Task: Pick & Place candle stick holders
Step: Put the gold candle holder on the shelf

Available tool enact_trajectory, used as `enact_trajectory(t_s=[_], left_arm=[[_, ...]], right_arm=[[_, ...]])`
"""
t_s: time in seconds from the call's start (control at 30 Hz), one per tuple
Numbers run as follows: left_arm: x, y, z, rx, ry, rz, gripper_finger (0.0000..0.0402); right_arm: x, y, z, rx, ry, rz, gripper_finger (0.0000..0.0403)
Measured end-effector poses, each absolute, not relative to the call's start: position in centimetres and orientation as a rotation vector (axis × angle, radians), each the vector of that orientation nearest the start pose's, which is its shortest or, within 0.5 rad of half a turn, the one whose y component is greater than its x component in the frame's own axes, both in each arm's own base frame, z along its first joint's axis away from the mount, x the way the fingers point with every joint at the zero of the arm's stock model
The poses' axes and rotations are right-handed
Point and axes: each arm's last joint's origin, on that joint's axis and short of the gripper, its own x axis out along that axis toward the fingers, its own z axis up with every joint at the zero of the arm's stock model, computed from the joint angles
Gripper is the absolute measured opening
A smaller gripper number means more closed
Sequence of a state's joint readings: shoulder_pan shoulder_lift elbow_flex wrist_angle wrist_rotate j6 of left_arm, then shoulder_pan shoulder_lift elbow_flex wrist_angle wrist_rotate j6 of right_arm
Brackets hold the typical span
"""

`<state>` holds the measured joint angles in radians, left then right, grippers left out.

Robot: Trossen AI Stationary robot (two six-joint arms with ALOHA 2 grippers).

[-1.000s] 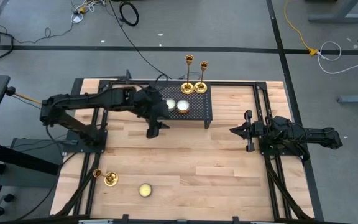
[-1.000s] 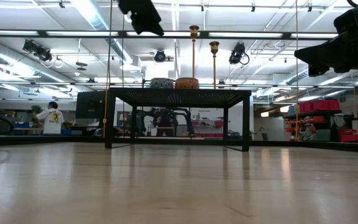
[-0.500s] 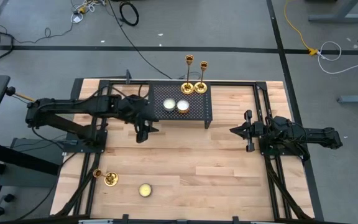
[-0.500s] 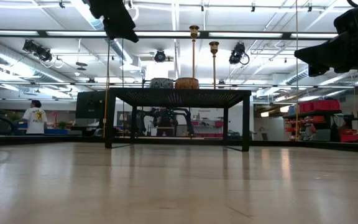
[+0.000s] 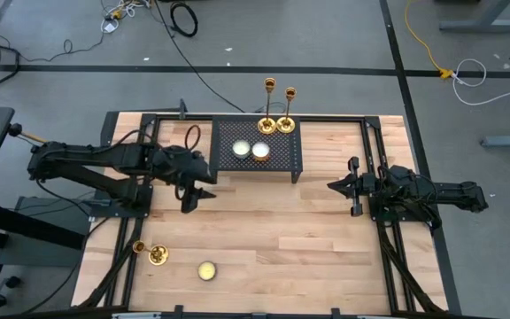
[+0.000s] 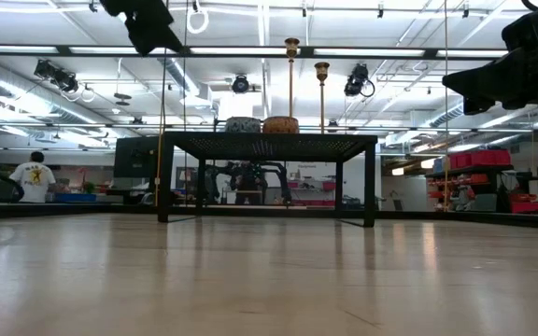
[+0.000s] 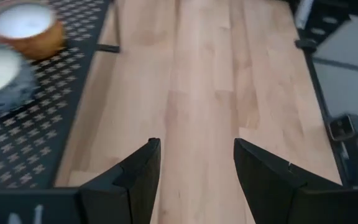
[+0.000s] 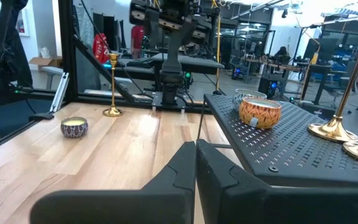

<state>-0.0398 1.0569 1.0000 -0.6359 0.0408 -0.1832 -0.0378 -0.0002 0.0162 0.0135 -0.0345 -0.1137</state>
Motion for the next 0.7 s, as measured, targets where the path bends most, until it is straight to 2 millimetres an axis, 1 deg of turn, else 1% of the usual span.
enact_trajectory(t_s=[0.2, 0.5, 0.63, 0.7], left_arm=[[21.1, -2.8, 31.7, -0.099, 0.707, -0.127, 0.0208], [20.5, -5.6, 31.7, 0.013, 0.71, -0.348, 0.0208], [19.6, -6.8, 31.6, 0.02, 0.762, -0.439, 0.0208], [19.1, -7.4, 31.9, 0.017, 0.797, -0.469, 0.0208]], right_arm=[[9.7, -0.3, 17.0, -0.115, -0.03, -0.005, 0.0013], [9.7, -0.3, 17.0, -0.115, -0.03, -0.005, 0.0013], [9.7, -0.3, 17.0, -0.115, -0.029, -0.005, 0.0013], [9.7, -0.3, 17.0, -0.115, -0.03, -0.005, 0.0013]])
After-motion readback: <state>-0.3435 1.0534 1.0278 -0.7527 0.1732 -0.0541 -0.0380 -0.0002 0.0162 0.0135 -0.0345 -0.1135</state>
